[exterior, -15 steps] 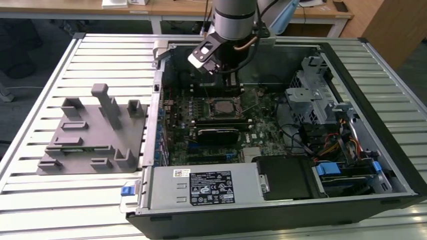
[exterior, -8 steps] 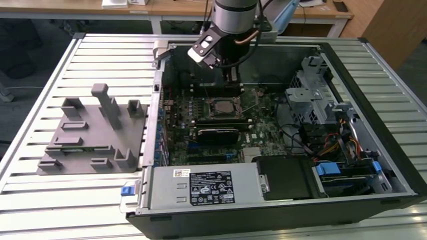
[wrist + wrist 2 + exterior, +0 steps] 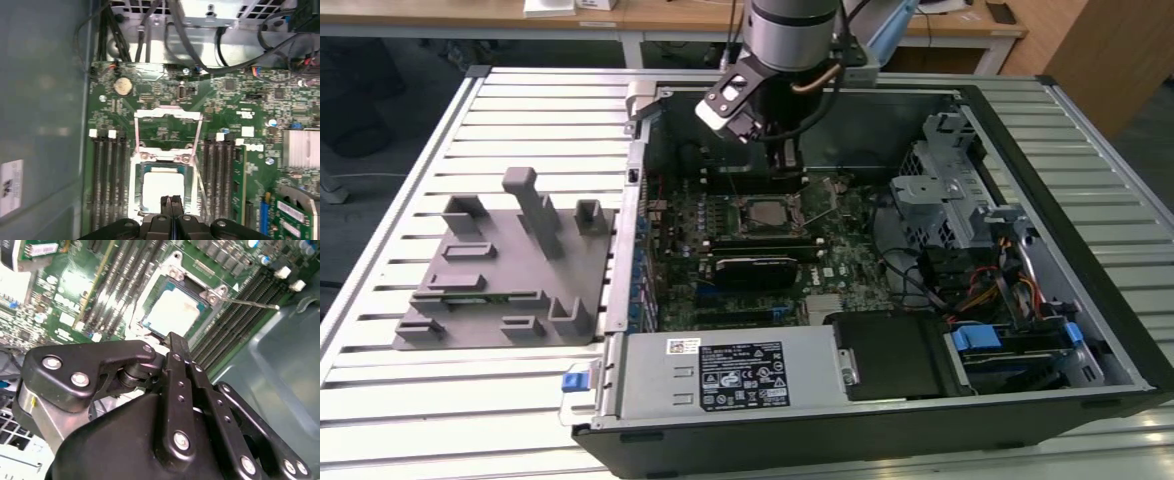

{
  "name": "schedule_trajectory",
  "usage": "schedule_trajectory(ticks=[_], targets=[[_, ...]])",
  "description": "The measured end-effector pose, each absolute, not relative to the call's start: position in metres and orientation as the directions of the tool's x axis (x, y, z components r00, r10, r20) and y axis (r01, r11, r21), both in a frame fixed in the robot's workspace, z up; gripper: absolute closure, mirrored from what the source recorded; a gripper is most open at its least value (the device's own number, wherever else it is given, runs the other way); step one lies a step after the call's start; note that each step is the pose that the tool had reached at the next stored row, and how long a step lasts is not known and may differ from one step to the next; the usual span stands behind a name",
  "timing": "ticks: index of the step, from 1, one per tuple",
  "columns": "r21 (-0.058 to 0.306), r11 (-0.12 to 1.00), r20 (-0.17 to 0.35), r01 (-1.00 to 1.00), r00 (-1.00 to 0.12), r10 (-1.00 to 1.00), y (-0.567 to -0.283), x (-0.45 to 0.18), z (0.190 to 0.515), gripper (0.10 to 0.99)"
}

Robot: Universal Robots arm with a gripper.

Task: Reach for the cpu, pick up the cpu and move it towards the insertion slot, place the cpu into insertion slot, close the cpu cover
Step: 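Close the cpu cover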

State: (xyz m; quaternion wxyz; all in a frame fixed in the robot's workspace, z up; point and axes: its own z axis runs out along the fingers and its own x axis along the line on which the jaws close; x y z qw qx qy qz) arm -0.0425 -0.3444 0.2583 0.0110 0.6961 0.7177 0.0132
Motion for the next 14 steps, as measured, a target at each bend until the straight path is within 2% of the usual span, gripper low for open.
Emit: schedule_trajectory(ticks=[4, 14], targets=[[0.034, 0.03, 0.003, 0.999, -0.03, 1.0, -0.353, -0.041, 0.258, 0.976], [0.034, 0.03, 0.003, 0.999, -0.03, 1.0, -0.353, -0.003, 0.258, 0.976]])
